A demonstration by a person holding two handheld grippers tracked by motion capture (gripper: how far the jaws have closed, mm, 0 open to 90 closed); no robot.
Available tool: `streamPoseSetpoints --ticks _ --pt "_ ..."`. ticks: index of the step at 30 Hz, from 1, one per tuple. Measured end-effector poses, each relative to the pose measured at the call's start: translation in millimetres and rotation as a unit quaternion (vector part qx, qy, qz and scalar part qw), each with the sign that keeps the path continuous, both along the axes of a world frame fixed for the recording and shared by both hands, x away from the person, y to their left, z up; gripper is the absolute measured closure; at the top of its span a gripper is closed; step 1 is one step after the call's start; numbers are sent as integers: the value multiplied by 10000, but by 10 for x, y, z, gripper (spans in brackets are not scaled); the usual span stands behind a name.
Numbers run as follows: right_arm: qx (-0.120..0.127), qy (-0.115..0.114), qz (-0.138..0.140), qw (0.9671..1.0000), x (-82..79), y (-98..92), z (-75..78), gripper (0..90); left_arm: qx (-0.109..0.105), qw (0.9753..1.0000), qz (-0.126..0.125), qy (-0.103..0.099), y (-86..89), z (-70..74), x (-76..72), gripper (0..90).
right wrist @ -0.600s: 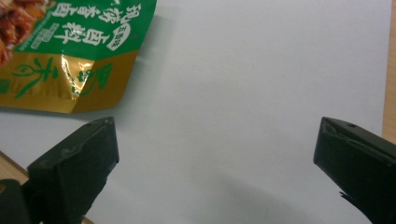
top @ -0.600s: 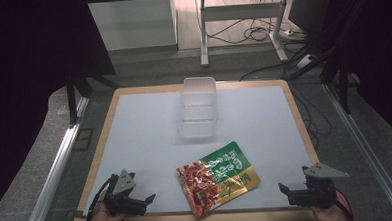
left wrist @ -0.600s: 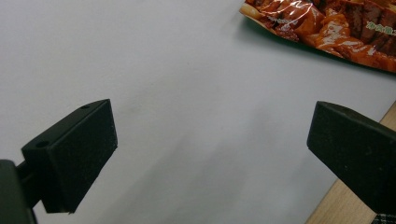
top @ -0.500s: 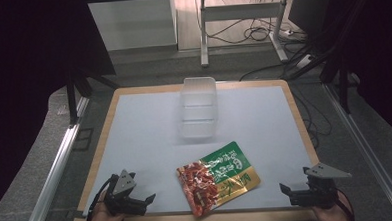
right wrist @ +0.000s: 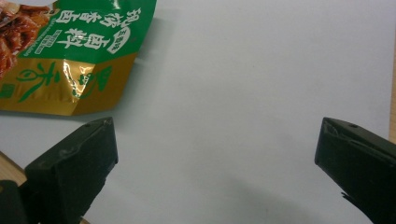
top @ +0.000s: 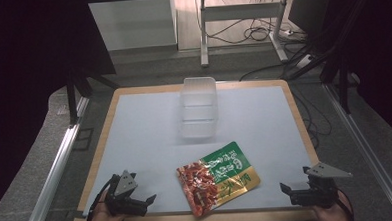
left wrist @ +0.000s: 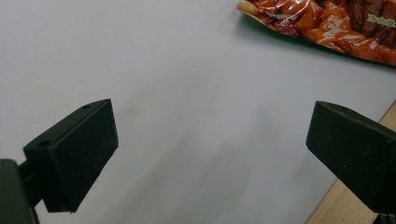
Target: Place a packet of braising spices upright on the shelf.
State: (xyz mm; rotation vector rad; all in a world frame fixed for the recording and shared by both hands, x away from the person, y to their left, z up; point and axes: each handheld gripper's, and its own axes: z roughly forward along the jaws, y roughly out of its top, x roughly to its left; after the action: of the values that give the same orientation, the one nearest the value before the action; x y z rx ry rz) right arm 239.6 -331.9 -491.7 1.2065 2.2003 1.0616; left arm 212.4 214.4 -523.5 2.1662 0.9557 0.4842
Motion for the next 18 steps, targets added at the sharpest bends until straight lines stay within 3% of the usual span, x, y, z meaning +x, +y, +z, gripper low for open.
streamPoseSetpoints --ticks 18 --pt "28 -304 56 9995 16 77 54 0 74 10000 -17 -12 -6 2 -3 20"
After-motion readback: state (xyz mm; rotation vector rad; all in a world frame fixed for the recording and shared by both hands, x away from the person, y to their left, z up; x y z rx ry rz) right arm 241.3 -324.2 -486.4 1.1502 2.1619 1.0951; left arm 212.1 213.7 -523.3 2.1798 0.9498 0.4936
